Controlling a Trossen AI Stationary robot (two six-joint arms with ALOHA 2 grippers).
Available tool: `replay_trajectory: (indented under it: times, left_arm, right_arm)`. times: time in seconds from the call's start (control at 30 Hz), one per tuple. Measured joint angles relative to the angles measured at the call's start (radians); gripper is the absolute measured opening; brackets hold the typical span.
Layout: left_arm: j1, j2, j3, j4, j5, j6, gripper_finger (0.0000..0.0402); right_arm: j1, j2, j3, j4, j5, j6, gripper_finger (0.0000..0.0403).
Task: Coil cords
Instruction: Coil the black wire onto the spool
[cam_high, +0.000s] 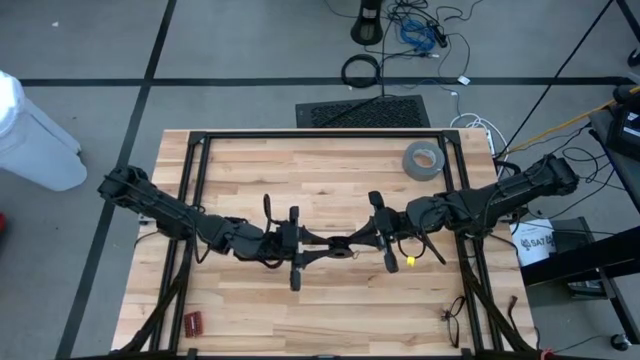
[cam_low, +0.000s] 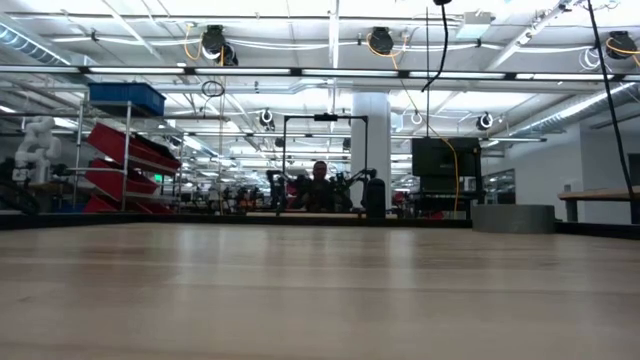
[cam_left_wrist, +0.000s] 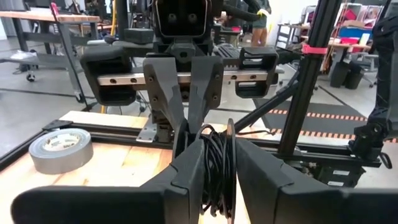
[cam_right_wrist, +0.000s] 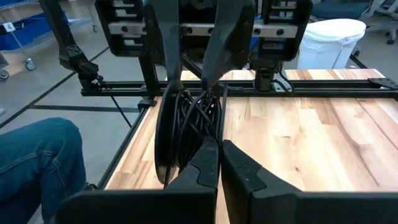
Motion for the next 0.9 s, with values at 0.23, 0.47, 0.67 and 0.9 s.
replay_trajectory:
  times: [0.23,0.47,0.67,0.9]
  left_arm:
    - [-0.036,-0.054,0.001,-0.027,-0.069,0.033,0.0098]
    - [-0.137,-0.116,0.001,-0.089,-0.295,0.106,0.0098]
    - [-0.178,-0.015,-0.062,0.081,-0.337,0.038,0.0099]
    - [-0.146,0.262,-0.065,0.641,-0.271,0.036,0.0099]
  right_arm:
    - [0.000,-0.014,0.000,-0.004,0.001,-0.003,0.0000]
    - [0.020,-0.071,0.000,-0.001,0.063,-0.019,0.0000]
    - [0.051,-0.121,0.000,0.001,0.115,-0.054,0.0000]
    - [0.061,-0.148,0.000,0.083,0.138,-0.110,0.0000]
